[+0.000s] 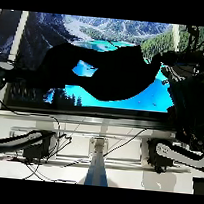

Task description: Fold the clothes and pants, and hang the long-sleeved shirts on hangers.

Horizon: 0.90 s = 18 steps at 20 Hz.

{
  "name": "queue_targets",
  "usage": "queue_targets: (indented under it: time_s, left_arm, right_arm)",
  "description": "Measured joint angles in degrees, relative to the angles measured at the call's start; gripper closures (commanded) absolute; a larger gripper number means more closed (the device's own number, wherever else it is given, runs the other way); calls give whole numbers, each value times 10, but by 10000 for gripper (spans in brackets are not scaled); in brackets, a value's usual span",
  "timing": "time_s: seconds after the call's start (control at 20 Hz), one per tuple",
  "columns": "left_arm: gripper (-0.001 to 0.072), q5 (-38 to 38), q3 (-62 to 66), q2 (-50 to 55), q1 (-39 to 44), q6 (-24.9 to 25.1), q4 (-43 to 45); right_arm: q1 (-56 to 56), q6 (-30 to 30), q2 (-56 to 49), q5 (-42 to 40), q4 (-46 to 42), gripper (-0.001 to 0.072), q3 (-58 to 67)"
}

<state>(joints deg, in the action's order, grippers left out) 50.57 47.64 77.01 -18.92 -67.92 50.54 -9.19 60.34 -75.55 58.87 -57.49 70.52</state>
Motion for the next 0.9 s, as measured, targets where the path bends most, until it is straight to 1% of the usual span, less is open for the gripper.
queue_targets:
  time_s: [0.1,0.15,0.25,0.3,0.4,0.5,0.55,0.6,0.65,0.7,0.75,0.8,0.85,0.9]
  left_arm:
    - [97,12,21,1,28,3,60]
    - [97,15,29,1,50,-7,101]
    - [96,12,38,5,98,-47,192]
    - [96,10,41,9,122,-76,242]
    - [98,8,45,20,167,-156,353]
    - [111,1,47,31,195,-236,431]
    - [113,-1,48,36,202,-269,457]
    - [204,-5,49,41,207,-299,478]
    - [401,-10,49,45,208,-321,491]
    - [566,-15,50,49,208,-343,504]
    - [601,-17,50,51,206,-363,517]
    - [615,-16,51,52,203,-379,527]
    - [689,-17,53,52,202,-391,530]
    - [697,-19,57,51,202,-401,534]
  right_arm:
    - [0,0,0,0,0,686,0]
    - [0,0,0,0,0,686,0]
    - [0,0,0,0,0,686,0]
    - [0,0,0,0,0,686,0]
    - [0,0,0,0,0,686,0]
    - [0,0,0,0,0,686,0]
    - [0,0,0,0,-1,686,0]
    - [0,0,0,0,-1,686,0]
    - [0,0,0,0,-1,686,0]
    - [0,0,0,0,-2,686,0]
    - [0,0,0,0,-2,686,0]
    - [0,0,0,0,-2,686,0]
    - [0,0,0,0,-2,686,0]
    - [0,0,0,0,-3,686,0]
